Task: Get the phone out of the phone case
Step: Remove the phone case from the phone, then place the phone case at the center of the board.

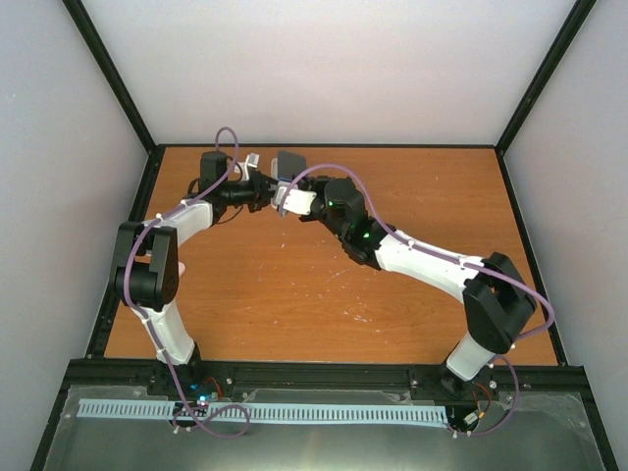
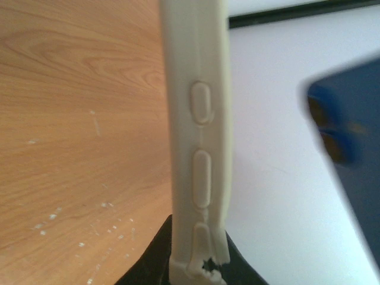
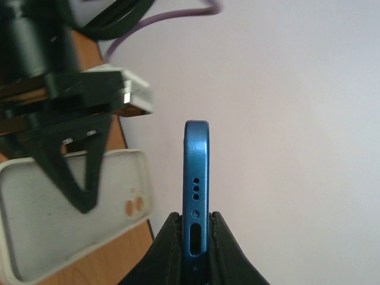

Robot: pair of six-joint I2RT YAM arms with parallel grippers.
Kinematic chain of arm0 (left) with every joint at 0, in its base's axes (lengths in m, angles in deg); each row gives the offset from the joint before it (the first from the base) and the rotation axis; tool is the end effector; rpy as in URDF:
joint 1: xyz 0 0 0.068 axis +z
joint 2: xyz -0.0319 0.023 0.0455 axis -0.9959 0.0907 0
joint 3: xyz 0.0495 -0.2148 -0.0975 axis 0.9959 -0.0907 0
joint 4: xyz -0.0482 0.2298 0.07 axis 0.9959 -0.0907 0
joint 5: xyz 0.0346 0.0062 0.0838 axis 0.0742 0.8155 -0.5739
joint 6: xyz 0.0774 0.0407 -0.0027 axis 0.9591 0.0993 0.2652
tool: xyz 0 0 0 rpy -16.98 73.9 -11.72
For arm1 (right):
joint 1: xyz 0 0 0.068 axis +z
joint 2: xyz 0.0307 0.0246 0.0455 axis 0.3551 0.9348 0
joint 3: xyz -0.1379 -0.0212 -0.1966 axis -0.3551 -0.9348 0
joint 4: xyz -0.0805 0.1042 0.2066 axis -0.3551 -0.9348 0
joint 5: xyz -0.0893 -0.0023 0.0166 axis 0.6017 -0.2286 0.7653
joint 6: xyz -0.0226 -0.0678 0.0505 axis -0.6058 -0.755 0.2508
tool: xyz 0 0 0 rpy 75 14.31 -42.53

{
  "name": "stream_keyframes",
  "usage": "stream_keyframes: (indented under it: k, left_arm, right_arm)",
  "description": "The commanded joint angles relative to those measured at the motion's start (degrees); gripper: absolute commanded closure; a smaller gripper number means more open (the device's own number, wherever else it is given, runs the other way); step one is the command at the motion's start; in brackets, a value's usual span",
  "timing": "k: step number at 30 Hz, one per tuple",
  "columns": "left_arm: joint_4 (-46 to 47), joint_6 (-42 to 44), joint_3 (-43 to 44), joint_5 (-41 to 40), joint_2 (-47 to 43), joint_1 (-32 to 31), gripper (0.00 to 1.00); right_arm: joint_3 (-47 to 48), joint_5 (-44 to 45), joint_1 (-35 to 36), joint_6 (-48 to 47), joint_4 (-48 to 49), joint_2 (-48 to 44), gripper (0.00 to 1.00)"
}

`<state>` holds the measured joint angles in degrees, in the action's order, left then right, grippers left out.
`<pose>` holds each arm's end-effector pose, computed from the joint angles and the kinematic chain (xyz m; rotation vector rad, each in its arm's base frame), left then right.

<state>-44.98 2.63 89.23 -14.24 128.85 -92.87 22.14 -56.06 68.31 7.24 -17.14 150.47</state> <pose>0.3811 -0.1196 0.1910 -0.2505 2.2652 -1.6671 0.2876 0.2922 0.2898 -1.2580 1.1070 -0.3221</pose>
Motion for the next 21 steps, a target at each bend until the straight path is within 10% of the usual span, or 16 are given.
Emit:
stream_keyframes:
  k: [1, 21]
  left_arm:
    - [-5.59, 5.75, 0.19, -5.7, 0.03, 0.43, 0.99]
    - [-15.22, 5.92, 26.46, -18.61, 21.93, -15.02, 0.99]
  right_arm:
    - [2.58, 1.16, 0.2, 3.61, 3.1, -5.54, 0.97]
    - [-3.51, 1.69, -16.27, 11.88, -9.0, -17.69, 0.97]
